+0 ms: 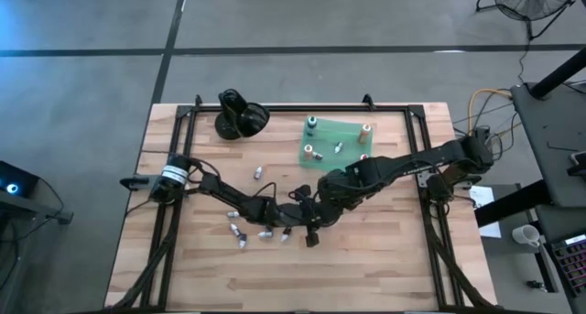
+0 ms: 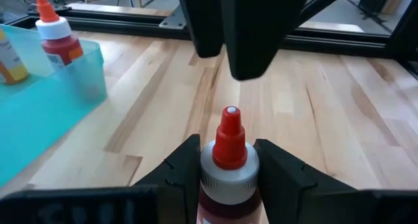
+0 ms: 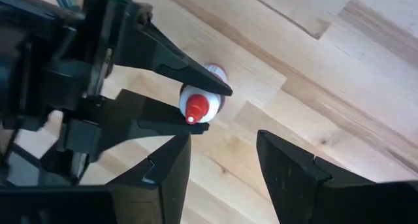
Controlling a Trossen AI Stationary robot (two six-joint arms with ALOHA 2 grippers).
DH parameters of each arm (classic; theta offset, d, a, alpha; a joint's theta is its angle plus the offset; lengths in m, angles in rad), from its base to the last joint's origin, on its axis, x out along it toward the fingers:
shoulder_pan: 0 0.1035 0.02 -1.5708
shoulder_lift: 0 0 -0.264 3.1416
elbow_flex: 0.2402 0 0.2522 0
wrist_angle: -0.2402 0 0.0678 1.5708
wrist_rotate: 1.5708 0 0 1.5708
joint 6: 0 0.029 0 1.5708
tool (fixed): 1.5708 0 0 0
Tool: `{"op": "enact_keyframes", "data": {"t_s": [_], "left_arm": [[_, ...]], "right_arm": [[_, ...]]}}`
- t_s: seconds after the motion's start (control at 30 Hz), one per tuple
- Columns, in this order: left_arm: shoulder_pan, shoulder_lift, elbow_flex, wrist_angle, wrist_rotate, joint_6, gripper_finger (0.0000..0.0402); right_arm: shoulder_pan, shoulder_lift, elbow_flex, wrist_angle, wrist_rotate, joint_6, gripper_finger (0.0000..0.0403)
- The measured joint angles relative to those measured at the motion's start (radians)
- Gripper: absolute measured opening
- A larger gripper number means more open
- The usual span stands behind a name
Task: Pick & Place food coloring
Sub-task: Put the large red food coloring bottle into the green bin
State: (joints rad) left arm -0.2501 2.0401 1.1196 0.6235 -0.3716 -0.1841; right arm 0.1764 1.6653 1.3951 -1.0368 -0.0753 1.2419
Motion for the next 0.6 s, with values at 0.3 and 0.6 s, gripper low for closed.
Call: {"op": "enact_keyframes", "data": {"t_s": [0.3,0.6], "left_arm": [[0.0,-0.002,-0.014,-0.02,0.003,-0.029,0.012],[-0.005,-0.002,-0.015,-0.038,-0.038,-0.027,0.0196]], "right_arm": [[0.0,0.0,0.002,0.002,0.023,-0.02,0.0169],[0.0,-0.001,0.002,0.003,0.025,-0.033,0.0169]]}}
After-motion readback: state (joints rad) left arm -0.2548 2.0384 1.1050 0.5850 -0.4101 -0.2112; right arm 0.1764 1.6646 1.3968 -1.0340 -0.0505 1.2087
